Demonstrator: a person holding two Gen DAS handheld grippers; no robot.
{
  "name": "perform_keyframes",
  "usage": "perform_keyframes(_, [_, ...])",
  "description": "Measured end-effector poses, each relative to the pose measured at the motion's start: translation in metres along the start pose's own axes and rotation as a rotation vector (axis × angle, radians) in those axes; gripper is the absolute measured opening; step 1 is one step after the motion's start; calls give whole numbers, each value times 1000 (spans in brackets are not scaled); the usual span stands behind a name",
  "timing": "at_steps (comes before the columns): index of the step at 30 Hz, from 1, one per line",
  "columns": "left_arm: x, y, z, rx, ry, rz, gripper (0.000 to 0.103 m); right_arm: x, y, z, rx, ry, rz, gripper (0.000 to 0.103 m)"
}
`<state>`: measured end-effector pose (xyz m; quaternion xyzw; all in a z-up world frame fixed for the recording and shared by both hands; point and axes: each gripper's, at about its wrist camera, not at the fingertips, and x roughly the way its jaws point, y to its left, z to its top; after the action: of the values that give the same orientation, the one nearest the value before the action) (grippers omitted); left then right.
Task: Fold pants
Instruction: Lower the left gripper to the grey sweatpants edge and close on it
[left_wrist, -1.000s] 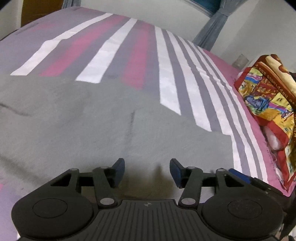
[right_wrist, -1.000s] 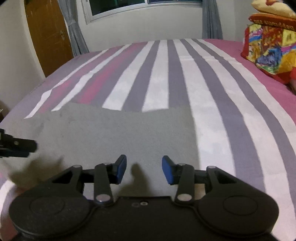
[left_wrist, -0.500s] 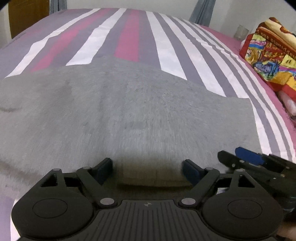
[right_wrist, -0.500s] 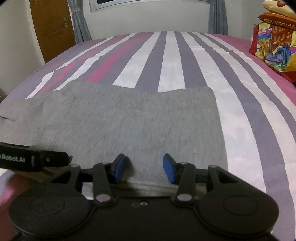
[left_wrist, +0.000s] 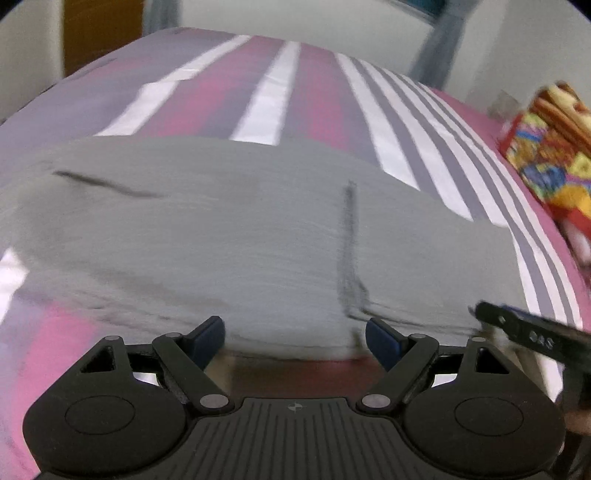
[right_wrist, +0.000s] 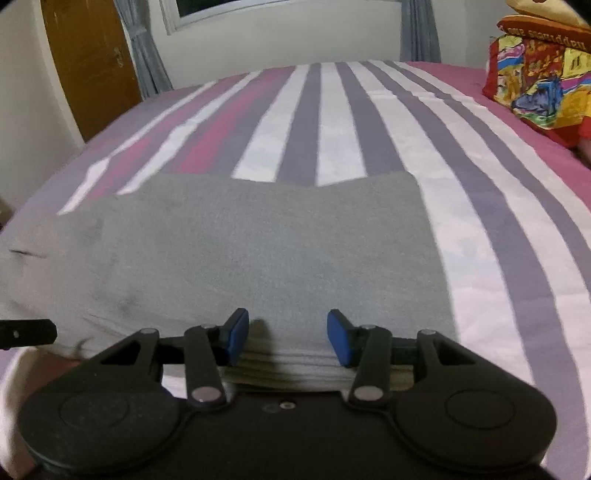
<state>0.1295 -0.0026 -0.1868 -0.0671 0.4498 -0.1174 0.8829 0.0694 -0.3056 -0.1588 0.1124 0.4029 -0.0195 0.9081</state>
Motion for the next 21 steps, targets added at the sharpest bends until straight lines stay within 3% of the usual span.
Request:
perform_keyframes(10, [-9, 85, 8, -203, -7, 100, 84, 4, 50, 14, -85, -13, 66, 46])
perform_keyframes(18, [-9, 128, 8, -327, -22, 109, 84, 14, 75, 19, -109, -10, 99, 47])
perform_keyframes(21, [-4, 146, 5, -391, -9, 101, 84, 27, 79, 12, -122, 38, 83, 48])
